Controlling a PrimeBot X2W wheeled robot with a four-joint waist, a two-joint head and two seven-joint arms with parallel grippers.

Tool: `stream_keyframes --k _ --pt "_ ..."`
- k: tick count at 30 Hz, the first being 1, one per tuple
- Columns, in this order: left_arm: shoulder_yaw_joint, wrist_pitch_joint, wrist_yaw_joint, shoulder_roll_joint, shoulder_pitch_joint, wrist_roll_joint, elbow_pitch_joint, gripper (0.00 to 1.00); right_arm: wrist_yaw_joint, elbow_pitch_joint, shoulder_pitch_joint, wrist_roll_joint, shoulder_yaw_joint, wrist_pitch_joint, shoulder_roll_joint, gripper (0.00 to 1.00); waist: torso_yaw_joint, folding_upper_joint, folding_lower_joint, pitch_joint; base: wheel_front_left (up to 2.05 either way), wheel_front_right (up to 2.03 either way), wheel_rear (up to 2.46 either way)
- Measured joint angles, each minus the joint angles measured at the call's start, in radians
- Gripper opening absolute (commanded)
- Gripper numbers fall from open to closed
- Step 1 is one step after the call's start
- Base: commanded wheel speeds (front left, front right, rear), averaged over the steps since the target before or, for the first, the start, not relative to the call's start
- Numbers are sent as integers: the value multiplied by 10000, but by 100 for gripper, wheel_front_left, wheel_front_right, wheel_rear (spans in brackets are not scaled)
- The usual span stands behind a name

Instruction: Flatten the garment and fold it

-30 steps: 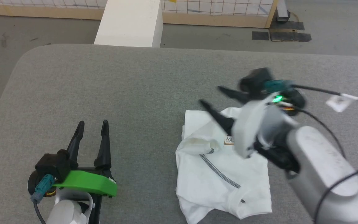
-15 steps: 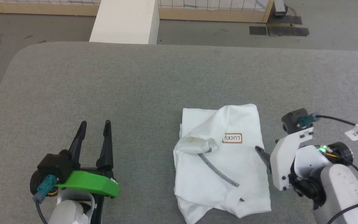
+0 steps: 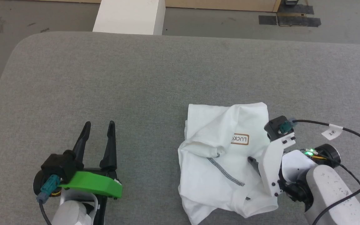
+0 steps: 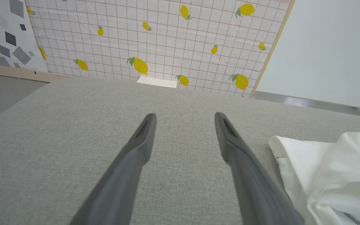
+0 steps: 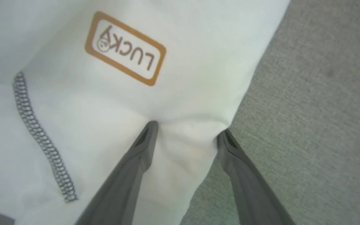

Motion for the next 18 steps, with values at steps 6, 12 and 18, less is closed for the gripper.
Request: stream_keyframes --k 6,12,18 --pt "113 0 61 12 7 -2 13 100 6 56 -286 268 453 -153 -324 0 -72 0 0 -43 0 0 0" --pt "631 0 290 169 234 -31 -313 100 4 -445 -1036 834 2088 157 -1183 0 -659 0 1 -133 0 0 0" --pt "957 0 403 263 441 -63 -686 100 4 -1016 -2302 1703 3553 366 -2044 0 -1830 0 0 -139 0 0 0"
